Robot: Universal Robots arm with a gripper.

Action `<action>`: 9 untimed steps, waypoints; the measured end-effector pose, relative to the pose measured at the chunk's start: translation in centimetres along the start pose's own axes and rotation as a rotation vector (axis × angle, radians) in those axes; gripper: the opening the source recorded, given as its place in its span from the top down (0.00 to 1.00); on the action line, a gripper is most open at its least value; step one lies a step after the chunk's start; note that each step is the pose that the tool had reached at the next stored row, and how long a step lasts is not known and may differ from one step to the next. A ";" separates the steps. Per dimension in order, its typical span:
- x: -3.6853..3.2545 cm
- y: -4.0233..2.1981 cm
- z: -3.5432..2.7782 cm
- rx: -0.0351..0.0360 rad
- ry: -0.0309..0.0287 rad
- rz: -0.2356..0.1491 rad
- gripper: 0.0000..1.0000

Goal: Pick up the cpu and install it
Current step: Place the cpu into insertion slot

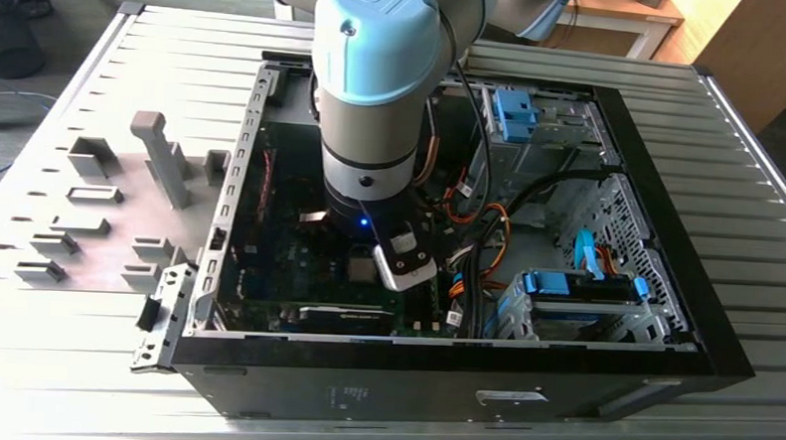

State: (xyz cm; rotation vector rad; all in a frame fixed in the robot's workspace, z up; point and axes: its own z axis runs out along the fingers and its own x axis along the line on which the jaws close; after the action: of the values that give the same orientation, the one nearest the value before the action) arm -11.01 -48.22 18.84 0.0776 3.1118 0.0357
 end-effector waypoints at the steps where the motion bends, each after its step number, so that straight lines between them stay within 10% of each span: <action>1: 0.00 0.00 0.00 -0.0001 0.0000 0.000 0.52; 9: 0.00 0.00 0.00 0.0000 -0.0001 0.001 0.52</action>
State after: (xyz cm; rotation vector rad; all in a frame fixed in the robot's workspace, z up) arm -11.02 -48.22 18.84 0.0794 3.1117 0.0357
